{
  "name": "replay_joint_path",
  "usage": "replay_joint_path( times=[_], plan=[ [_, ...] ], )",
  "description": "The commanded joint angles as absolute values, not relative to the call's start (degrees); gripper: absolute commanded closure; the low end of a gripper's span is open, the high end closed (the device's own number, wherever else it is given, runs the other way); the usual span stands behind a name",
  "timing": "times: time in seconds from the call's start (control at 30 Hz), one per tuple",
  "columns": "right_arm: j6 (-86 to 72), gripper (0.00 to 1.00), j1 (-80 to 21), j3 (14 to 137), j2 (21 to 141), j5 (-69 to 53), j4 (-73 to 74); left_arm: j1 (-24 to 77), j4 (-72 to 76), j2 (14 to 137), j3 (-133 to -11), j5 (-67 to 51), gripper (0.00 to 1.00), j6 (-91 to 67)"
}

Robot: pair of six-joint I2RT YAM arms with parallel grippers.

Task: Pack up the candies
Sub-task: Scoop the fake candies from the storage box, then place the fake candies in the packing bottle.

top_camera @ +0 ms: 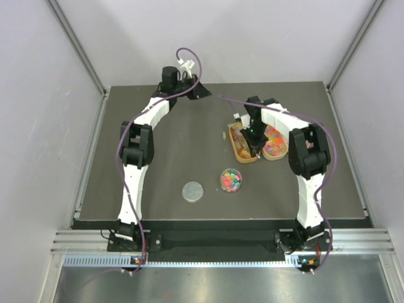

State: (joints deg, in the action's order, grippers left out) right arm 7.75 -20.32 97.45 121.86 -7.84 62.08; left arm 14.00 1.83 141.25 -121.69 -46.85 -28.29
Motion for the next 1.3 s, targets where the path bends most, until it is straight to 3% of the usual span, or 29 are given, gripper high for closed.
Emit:
replay_joint_path(
  times=[0.0, 0.47, 0.7, 0.9, 1.27],
  plan=[
    [7.48, 1.0, -19.69, 93.87, 117.16, -7.91, 56.25, 12.84, -4.3, 134.3, -120.85, -48.95, 0.88, -24.18],
    [9.05, 1.0, -19.51, 84.04, 107.59, -7.91, 45.45, 11.69, -12.47, 125.25, -112.06, -44.12, 0.89, -15.83],
    [15.02, 1.0, -19.51, 75.95, 91.27, -7.47, 36.57, 9.93, -15.73, 118.75, -109.87, -39.21, 0.89, -11.61],
    [21.88, 1.0, -19.6, 61.81, 78.59, -12.12, 27.16, 9.67, -16.61, 113.04, -105.3, -36.3, 0.89, -10.02],
    [47.97, 1.0, -20.21, 58.53, 68.74, -8.18, 49.63, 9.4, -19.16, 106.7, -97.13, -36.12, 0.89, -7.21]
  ],
)
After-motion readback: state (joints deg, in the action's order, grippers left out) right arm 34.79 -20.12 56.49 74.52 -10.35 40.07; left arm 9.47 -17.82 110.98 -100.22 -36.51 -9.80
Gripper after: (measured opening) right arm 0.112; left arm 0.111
